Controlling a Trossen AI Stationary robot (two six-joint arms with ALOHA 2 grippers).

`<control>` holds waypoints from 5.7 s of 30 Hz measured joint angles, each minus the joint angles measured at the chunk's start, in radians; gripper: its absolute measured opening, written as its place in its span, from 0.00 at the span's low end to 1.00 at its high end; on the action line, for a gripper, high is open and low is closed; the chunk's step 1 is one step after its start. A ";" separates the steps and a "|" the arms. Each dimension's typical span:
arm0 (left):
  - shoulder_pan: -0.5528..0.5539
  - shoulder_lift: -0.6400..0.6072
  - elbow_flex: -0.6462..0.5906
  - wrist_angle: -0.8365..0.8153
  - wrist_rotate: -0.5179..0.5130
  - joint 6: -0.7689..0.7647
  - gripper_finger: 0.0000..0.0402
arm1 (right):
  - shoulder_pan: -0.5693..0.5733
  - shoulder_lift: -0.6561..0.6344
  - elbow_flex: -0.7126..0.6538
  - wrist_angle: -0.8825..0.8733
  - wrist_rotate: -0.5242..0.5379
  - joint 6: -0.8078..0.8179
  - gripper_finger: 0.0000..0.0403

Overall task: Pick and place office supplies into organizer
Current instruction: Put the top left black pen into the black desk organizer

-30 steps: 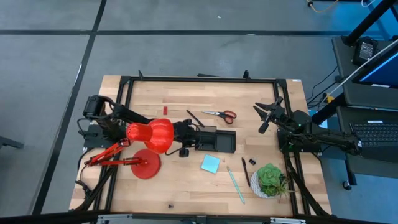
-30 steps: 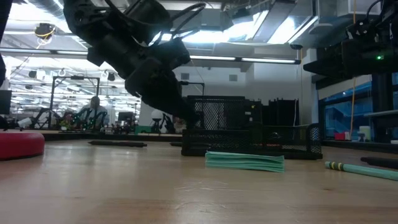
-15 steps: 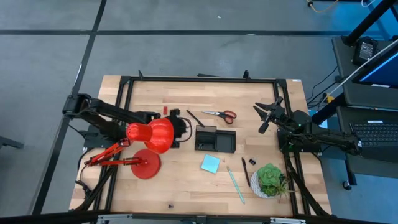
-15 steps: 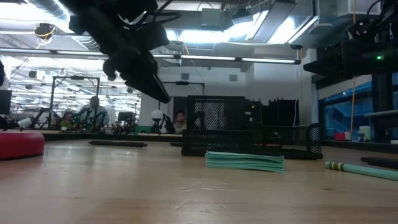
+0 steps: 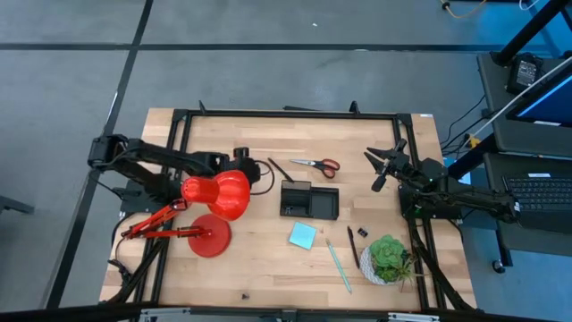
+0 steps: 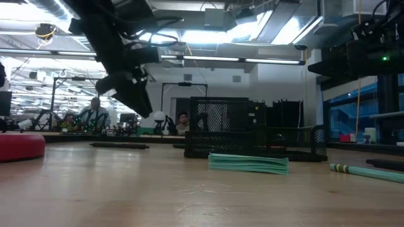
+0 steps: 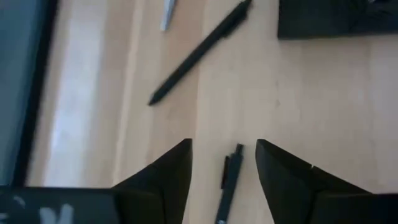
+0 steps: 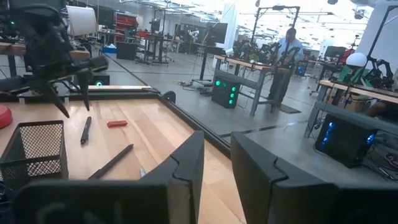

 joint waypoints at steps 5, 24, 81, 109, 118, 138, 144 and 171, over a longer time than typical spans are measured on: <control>0.069 0.004 0.000 -0.016 0.082 0.035 0.43 | 0.000 0.000 0.000 0.000 0.000 0.000 0.21; 0.160 0.106 -0.011 0.028 0.211 0.108 0.42 | 0.000 0.000 0.000 -0.001 0.000 -0.045 0.21; 0.195 0.230 -0.009 0.056 0.288 0.120 0.14 | 0.000 0.000 0.000 -0.001 0.000 -0.052 0.21; 0.130 -0.055 0.114 0.156 0.466 0.187 0.13 | 0.000 0.000 0.000 0.000 0.000 -0.048 0.21; 0.124 -0.062 0.114 0.430 0.613 0.177 0.13 | 0.000 0.000 0.000 0.000 0.000 -0.048 0.21; 0.105 0.234 0.116 1.100 0.609 -0.153 0.13 | 0.000 0.000 0.000 0.001 0.000 -0.048 0.21; 0.096 0.310 0.116 1.154 0.608 -0.245 0.13 | 0.000 0.000 0.000 0.000 0.000 -0.047 0.21; 0.063 0.489 0.115 1.123 0.537 -0.245 0.13 | 0.000 0.000 0.000 0.000 0.000 -0.044 0.21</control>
